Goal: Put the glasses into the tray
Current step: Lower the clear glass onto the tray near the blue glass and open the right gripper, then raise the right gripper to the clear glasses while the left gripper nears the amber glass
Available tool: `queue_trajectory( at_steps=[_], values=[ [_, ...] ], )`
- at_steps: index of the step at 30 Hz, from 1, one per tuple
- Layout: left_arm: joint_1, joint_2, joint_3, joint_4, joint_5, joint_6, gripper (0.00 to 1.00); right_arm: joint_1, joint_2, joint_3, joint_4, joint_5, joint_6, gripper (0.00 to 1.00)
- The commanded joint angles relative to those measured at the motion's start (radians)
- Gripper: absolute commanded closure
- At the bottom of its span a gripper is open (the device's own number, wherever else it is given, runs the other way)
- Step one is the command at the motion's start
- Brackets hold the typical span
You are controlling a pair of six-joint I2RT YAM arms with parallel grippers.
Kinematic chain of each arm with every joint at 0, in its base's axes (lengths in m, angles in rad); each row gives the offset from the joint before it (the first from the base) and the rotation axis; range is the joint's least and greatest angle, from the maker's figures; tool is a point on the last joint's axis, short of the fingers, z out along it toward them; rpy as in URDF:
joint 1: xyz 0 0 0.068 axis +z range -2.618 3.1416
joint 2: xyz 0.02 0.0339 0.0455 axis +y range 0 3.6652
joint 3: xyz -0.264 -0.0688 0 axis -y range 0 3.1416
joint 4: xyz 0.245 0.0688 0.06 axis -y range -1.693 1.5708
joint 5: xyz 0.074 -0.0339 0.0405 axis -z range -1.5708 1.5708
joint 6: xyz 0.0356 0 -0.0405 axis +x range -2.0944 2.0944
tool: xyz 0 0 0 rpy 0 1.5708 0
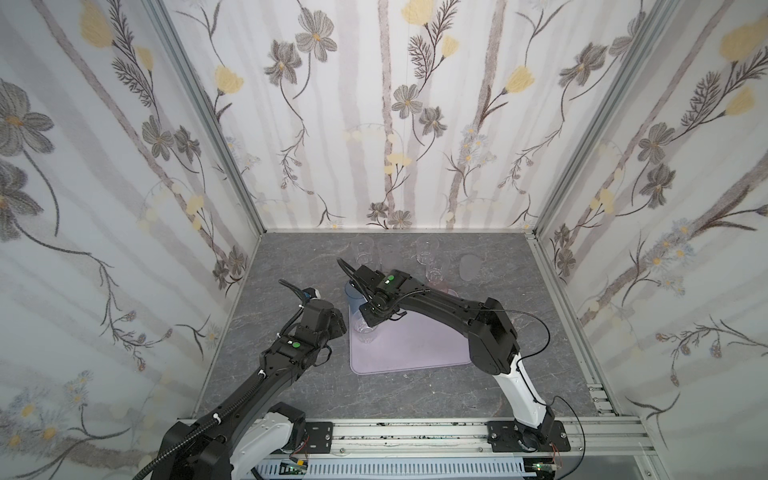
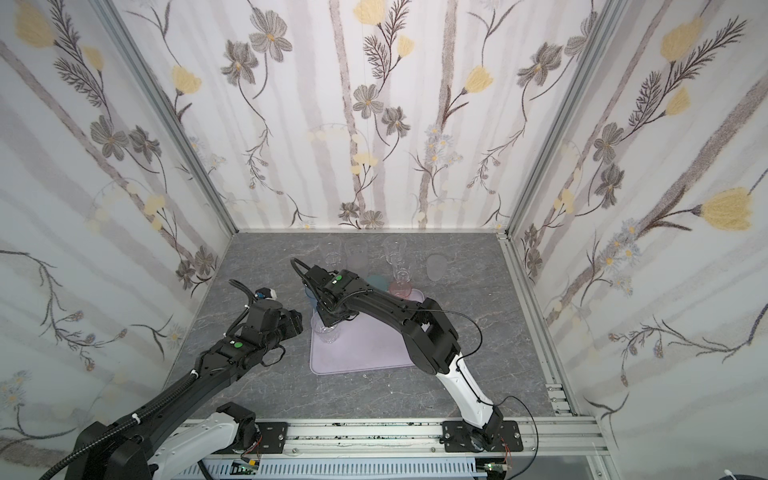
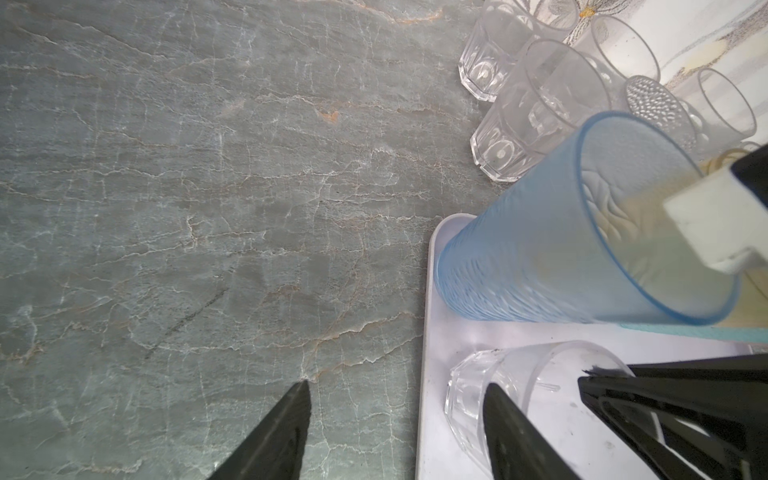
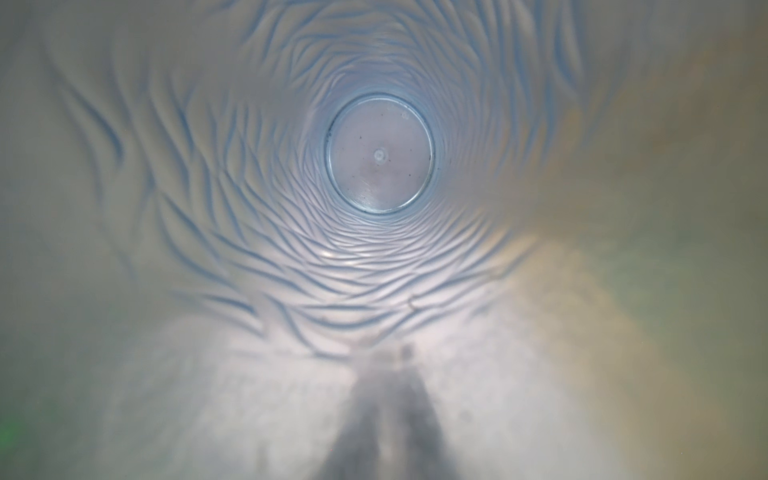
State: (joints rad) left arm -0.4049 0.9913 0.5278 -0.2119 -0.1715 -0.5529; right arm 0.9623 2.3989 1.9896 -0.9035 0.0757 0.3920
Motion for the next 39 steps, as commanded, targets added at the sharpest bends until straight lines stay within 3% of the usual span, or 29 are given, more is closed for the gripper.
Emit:
queue_trajectory(
  at_steps=[1, 8, 15, 20, 25, 27, 34, 39],
  values=[
    [0.001, -0.002, -0.003, 0.032, -0.008, -0.01, 0.32, -0.004, 0.009, 0.009, 0.047, -0.038, 0.026, 0.88],
    [0.001, -0.008, -0.009, 0.032, -0.011, -0.011, 0.32, -0.011, 0.003, 0.009, 0.056, -0.054, 0.037, 0.87],
    [0.002, -0.023, 0.002, 0.031, -0.02, -0.005, 0.32, -0.028, -0.062, 0.008, 0.055, -0.076, 0.029, 0.74],
    [0.001, -0.044, 0.041, 0.026, -0.031, 0.024, 0.32, -0.068, -0.15, 0.007, 0.058, -0.159, 0.001, 0.71],
    [-0.001, -0.042, 0.12, 0.022, -0.044, 0.071, 0.32, -0.134, -0.241, 0.005, 0.071, -0.19, -0.019, 0.71],
    [-0.016, -0.022, 0.164, 0.024, -0.057, 0.096, 0.32, -0.212, -0.274, 0.003, 0.087, -0.191, -0.021, 0.71],
    [-0.145, 0.101, 0.298, 0.033, -0.158, 0.178, 0.3, -0.372, -0.339, -0.041, 0.182, -0.164, 0.007, 0.69],
    [-0.186, 0.17, 0.33, 0.069, -0.154, 0.205, 0.29, -0.464, -0.328, -0.057, 0.238, -0.151, 0.036, 0.67]
  ],
)
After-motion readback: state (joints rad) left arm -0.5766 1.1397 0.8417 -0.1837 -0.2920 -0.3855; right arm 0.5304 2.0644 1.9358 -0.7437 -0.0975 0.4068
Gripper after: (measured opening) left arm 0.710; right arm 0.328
